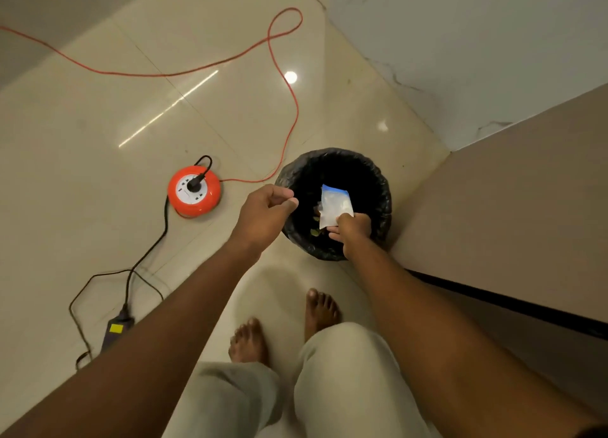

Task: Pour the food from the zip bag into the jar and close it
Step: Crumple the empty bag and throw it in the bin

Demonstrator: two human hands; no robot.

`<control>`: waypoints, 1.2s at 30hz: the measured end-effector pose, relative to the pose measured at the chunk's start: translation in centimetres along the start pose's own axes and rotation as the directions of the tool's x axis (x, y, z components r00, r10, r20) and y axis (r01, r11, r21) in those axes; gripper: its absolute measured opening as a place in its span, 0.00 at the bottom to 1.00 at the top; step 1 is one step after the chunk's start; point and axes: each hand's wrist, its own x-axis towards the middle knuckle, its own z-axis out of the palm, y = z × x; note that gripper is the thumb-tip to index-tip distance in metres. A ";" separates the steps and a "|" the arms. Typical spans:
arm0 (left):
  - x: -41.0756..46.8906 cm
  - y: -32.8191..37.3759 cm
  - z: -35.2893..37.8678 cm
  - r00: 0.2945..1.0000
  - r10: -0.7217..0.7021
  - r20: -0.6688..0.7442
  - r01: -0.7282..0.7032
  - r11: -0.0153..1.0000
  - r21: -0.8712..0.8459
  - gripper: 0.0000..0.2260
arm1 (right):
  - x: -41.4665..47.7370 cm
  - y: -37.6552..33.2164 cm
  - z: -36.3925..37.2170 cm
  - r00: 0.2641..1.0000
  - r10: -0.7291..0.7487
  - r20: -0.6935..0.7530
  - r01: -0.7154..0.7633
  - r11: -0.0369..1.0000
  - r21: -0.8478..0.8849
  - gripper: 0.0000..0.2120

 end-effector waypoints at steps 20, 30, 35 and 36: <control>-30.4 15.7 -2.8 0.996 0.079 0.035 -0.082 0.992 0.093 0.05 | -34.8 -5.2 -18.2 0.845 -0.518 0.134 0.535 0.825 -0.181 0.09; -43.8 21.7 -0.1 0.883 0.452 0.127 -0.468 0.871 0.152 0.08 | -51.8 -6.6 -31.4 0.592 -0.801 0.088 0.804 0.580 -0.129 0.08; -46.5 25.7 5.9 0.761 0.583 0.283 -0.635 0.758 0.147 0.04 | -53.7 -4.8 -40.5 0.417 -0.901 -0.121 0.867 0.434 -0.244 0.04; -47.0 26.4 7.5 0.734 0.601 0.316 -0.662 0.737 0.136 0.04 | -53.7 -4.3 -42.8 0.384 -0.908 -0.168 0.864 0.417 -0.282 0.03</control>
